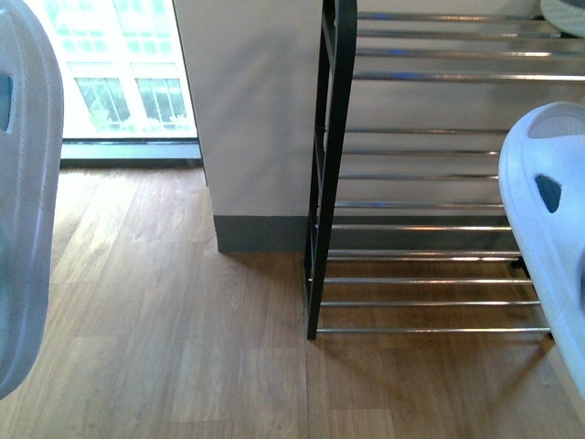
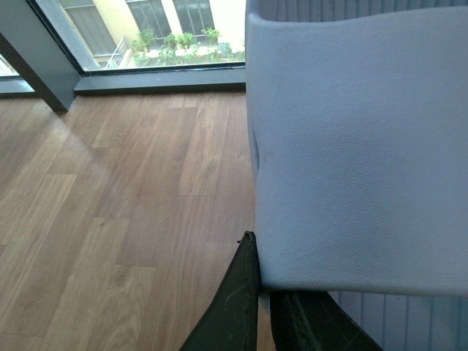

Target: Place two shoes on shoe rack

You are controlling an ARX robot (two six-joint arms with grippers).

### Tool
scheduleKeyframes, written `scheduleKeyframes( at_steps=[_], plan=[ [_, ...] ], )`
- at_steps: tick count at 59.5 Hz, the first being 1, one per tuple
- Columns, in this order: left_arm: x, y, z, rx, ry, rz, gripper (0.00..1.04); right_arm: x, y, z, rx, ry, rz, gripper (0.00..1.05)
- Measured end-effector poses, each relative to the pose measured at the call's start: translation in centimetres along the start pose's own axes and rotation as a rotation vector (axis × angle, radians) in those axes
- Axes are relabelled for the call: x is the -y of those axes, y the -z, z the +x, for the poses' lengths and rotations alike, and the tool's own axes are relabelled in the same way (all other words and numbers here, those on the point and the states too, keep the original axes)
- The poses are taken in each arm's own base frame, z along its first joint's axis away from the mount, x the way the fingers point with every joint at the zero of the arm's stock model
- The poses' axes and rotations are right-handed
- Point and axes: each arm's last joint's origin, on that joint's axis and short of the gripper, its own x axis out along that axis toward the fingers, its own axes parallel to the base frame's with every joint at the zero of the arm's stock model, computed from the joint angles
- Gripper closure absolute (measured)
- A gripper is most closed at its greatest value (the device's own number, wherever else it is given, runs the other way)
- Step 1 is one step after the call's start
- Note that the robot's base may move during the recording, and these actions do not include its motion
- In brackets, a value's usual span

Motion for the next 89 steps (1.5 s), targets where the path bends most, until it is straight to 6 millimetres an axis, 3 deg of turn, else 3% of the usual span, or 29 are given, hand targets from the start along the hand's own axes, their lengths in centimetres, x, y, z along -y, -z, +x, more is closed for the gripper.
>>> scheduleKeyframes(
  at_steps=[6, 13, 22, 31, 42, 57, 70, 89],
  plan=[
    [0.0, 0.0, 0.0, 0.000, 0.000, 0.000, 1.03, 0.0, 0.1, 0.1, 0.151, -0.067, -0.021, 1.03],
    [0.0, 0.0, 0.0, 0.001, 0.000, -0.001, 1.03, -0.2, -1.5, -0.3, 0.300, -0.094, -0.047, 1.03],
    [0.0, 0.0, 0.0, 0.001, 0.000, -0.001, 1.03, -0.5, -4.3, -0.6, 0.316, -0.103, -0.056, 1.03],
    [0.0, 0.0, 0.0, 0.001, 0.000, -0.001, 1.03, -1.0, -7.4, 0.5, 0.275, -0.126, -0.074, 1.03],
    [0.0, 0.0, 0.0, 0.001, 0.000, -0.001, 1.03, -1.9, -12.0, 3.6, 0.213, -0.128, -0.105, 1.03],
    [0.0, 0.0, 0.0, 0.001, 0.000, -0.001, 1.03, -2.4, -15.9, 9.4, 0.032, -0.106, -0.081, 1.03],
    [0.0, 0.0, 0.0, 0.001, 0.000, -0.001, 1.03, -2.8, -17.8, 14.6, -0.116, -0.055, -0.063, 1.03],
    [0.0, 0.0, 0.0, 0.001, 0.000, -0.001, 1.03, -1.8, -18.6, 18.0, -0.169, 0.055, -0.086, 1.03]
  ],
)
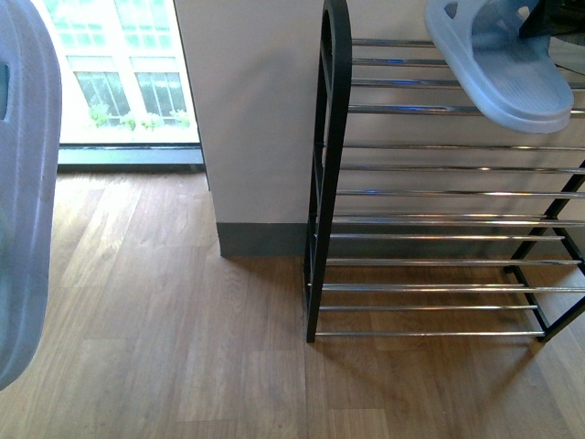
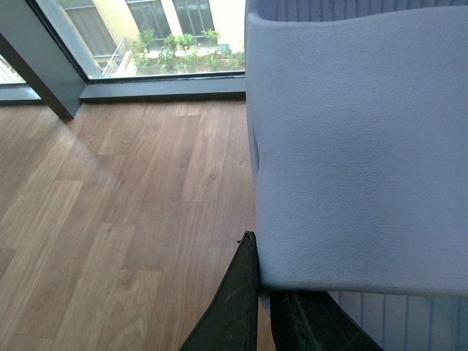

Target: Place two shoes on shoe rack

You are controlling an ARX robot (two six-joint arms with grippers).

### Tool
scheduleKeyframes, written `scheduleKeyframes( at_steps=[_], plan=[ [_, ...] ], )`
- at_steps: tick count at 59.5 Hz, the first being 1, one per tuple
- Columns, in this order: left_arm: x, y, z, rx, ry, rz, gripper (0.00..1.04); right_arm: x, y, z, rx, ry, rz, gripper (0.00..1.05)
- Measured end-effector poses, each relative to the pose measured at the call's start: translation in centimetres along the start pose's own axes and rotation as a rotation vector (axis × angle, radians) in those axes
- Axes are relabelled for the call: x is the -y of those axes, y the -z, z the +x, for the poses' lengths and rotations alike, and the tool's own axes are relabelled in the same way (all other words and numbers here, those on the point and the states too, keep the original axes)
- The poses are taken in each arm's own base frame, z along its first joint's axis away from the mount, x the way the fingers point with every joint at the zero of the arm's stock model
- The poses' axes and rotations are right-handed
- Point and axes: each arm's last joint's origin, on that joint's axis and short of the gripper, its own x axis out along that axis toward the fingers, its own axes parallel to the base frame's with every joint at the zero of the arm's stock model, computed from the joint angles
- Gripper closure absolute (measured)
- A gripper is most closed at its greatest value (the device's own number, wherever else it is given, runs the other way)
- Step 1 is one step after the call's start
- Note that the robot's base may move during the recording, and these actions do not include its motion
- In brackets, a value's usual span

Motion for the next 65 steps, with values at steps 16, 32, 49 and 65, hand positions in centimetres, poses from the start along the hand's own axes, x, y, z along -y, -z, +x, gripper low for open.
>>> scheduleKeyframes(
  at_steps=[16, 32, 49, 65],
  plan=[
    [0.0, 0.0, 0.0, 0.000, 0.000, 0.000, 1.03, 1.8, -1.1, 1.6, 0.003, 0.111, -0.038, 1.03],
    [0.0, 0.0, 0.0, 0.000, 0.000, 0.000, 1.03, 3.6, -1.7, 2.0, 0.010, 0.160, -0.073, 1.03],
    [0.0, 0.0, 0.0, 0.000, 0.000, 0.000, 1.03, 3.6, -1.7, 2.1, 0.009, 0.160, -0.100, 1.00],
    [0.0, 0.0, 0.0, 0.000, 0.000, 0.000, 1.03, 3.4, -1.5, 2.2, 0.021, 0.127, -0.098, 0.57]
  ],
)
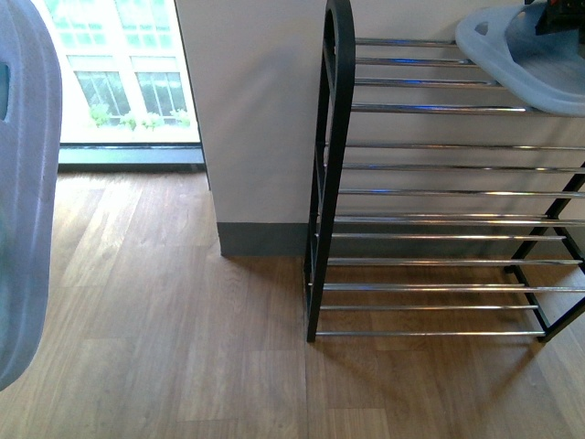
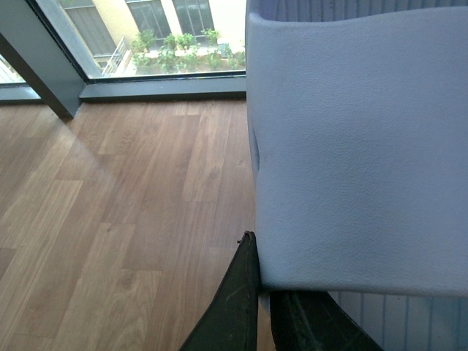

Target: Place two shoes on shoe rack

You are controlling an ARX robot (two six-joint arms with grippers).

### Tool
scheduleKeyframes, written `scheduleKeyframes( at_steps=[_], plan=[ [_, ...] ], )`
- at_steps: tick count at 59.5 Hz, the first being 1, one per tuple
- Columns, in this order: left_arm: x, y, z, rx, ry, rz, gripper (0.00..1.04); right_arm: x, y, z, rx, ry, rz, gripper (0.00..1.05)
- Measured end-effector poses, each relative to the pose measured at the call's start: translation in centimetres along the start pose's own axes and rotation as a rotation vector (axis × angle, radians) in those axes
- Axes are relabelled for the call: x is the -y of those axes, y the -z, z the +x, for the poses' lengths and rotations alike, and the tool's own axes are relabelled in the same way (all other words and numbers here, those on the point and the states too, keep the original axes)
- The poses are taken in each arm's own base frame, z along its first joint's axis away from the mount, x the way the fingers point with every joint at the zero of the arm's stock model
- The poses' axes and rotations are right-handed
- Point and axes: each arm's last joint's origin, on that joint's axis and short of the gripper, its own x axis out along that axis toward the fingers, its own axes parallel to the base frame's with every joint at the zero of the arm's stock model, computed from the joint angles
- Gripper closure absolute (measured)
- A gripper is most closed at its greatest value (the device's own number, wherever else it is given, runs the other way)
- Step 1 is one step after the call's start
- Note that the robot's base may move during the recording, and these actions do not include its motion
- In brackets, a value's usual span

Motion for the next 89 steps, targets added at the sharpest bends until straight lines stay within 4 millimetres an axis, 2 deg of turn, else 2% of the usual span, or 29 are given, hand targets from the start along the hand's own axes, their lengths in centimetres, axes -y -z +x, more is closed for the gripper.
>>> scheduleKeyframes(
  at_steps=[8, 21, 38, 48, 59, 67, 73, 83, 89],
  plan=[
    [0.0, 0.0, 0.0, 0.000, 0.000, 0.000, 1.03, -0.3, 0.1, -0.7, 0.016, -0.033, 0.000, 0.35],
    [0.0, 0.0, 0.0, 0.000, 0.000, 0.000, 1.03, -0.3, 0.1, -2.5, 0.052, -0.070, 0.006, 0.08],
    [0.0, 0.0, 0.0, 0.000, 0.000, 0.000, 1.03, -0.2, 0.3, -6.2, 0.118, -0.160, 0.041, 0.09],
    [0.0, 0.0, 0.0, 0.000, 0.000, 0.000, 1.03, -0.2, 1.2, -9.8, 0.201, -0.237, 0.070, 0.09],
    [0.0, 0.0, 0.0, 0.000, 0.000, 0.000, 1.03, 0.6, 4.3, -16.6, 0.436, -0.305, 0.115, 0.09],
    [0.0, 0.0, 0.0, 0.000, 0.000, 0.000, 1.03, 0.4, 6.9, -19.4, 0.569, -0.293, 0.083, 0.09],
    [0.0, 0.0, 0.0, 0.000, 0.000, 0.000, 1.03, -0.2, 10.4, -21.8, 0.657, -0.287, 0.060, 0.09],
    [0.0, 0.0, 0.0, 0.000, 0.000, 0.000, 1.03, -0.2, 13.7, -23.2, 0.712, -0.246, 0.106, 0.09],
    [0.0, 0.0, 0.0, 0.000, 0.000, 0.000, 1.03, 0.4, 15.8, -22.8, 0.719, -0.169, 0.180, 0.09]
  ],
)
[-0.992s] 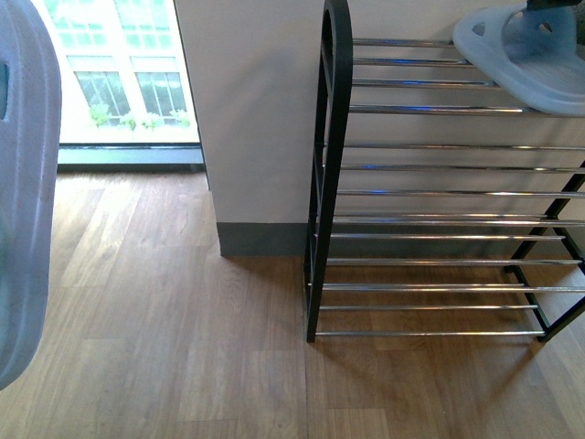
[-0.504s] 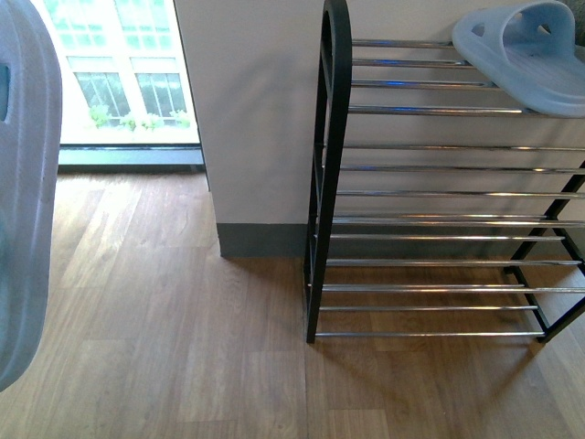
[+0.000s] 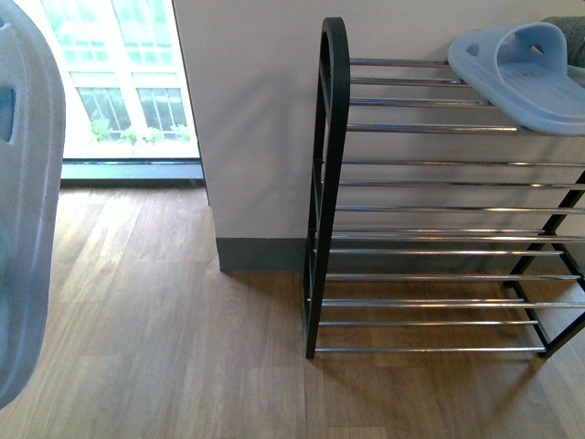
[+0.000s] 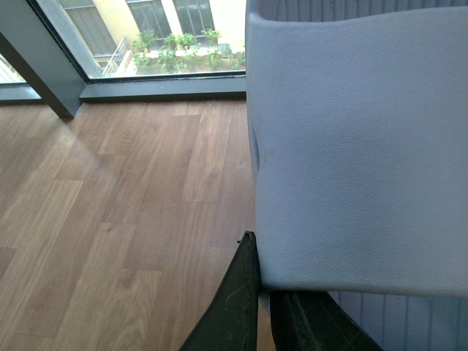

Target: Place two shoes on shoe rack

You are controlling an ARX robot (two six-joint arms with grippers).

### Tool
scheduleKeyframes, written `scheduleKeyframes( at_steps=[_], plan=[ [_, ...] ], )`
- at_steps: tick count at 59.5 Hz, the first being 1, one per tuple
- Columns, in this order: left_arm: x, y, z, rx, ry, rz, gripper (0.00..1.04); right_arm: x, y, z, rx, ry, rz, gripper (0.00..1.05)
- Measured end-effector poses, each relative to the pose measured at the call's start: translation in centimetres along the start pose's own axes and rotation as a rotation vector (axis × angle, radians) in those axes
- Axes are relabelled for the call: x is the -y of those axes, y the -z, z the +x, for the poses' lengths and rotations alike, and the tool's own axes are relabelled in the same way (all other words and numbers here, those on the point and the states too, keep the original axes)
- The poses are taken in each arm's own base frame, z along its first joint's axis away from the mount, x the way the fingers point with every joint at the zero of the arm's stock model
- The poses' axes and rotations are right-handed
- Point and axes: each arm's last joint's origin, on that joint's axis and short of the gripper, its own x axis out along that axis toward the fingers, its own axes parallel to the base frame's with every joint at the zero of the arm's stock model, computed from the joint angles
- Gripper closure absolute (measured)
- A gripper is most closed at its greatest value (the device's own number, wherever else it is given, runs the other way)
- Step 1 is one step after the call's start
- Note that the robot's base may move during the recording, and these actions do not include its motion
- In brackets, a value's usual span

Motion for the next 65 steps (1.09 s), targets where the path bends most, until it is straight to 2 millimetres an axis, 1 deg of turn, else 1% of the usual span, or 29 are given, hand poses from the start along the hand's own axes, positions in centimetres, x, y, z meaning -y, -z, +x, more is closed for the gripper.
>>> scheduleKeyframes(
  at_steps=[4, 7, 12, 16, 17, 19, 23, 25, 32, 34, 42, 44, 48, 59, 60, 65],
  plan=[
    [0.0, 0.0, 0.0, 0.000, 0.000, 0.000, 1.03, 0.7, 1.0, 0.1, -0.005, 0.076, 0.001, 0.09],
    [0.0, 0.0, 0.0, 0.000, 0.000, 0.000, 1.03, 1.0, 1.5, 0.2, -0.021, 0.101, 0.004, 0.09],
    [0.0, 0.0, 0.0, 0.000, 0.000, 0.000, 1.03, 1.1, 2.1, 0.1, -0.045, 0.110, 0.009, 0.09],
    [0.0, 0.0, 0.0, 0.000, 0.000, 0.000, 1.03, 1.1, 2.1, 0.1, -0.042, 0.107, 0.008, 0.09],
    [0.0, 0.0, 0.0, 0.000, 0.000, 0.000, 1.03, 1.1, 2.0, 0.1, -0.047, 0.088, 0.002, 0.11],
    [0.0, 0.0, 0.0, 0.000, 0.000, 0.000, 1.03, 0.9, 2.2, -0.1, -0.092, 0.026, -0.014, 0.17],
    [0.0, 0.0, 0.0, 0.000, 0.000, 0.000, 1.03, 0.3, 2.6, -0.8, -0.126, -0.021, -0.030, 0.28],
    [0.0, 0.0, 0.0, 0.000, 0.000, 0.000, 1.03, 0.1, 2.8, -1.1, -0.129, -0.029, -0.035, 0.31],
    [0.0, 0.0, 0.0, 0.000, 0.000, 0.000, 1.03, -1.0, 3.3, -2.5, -0.123, -0.040, -0.055, 0.50],
    [0.0, 0.0, 0.0, 0.000, 0.000, 0.000, 1.03, -1.2, 3.3, -2.7, -0.122, -0.040, -0.057, 0.54],
    [0.0, 0.0, 0.0, 0.000, 0.000, 0.000, 1.03, -2.3, 4.2, -4.6, -0.129, -0.042, -0.067, 0.86],
    [0.0, 0.0, 0.0, 0.000, 0.000, 0.000, 1.03, -2.5, 4.3, -4.9, -0.129, -0.040, -0.068, 0.93],
    [0.0, 0.0, 0.0, 0.000, 0.000, 0.000, 1.03, -2.7, 4.5, -5.4, -0.128, -0.044, -0.068, 1.03],
    [0.0, 0.0, 0.0, 0.000, 0.000, 0.000, 1.03, -3.4, 5.0, -6.9, -0.127, -0.040, -0.072, 1.03],
    [0.0, 0.0, 0.0, 0.000, 0.000, 0.000, 1.03, -3.6, 5.0, -7.1, -0.127, -0.020, -0.074, 1.03],
    [0.0, 0.0, 0.0, 0.000, 0.000, 0.000, 1.03, -4.4, 5.4, -7.6, -0.120, -0.050, -0.072, 1.03]
  ],
)
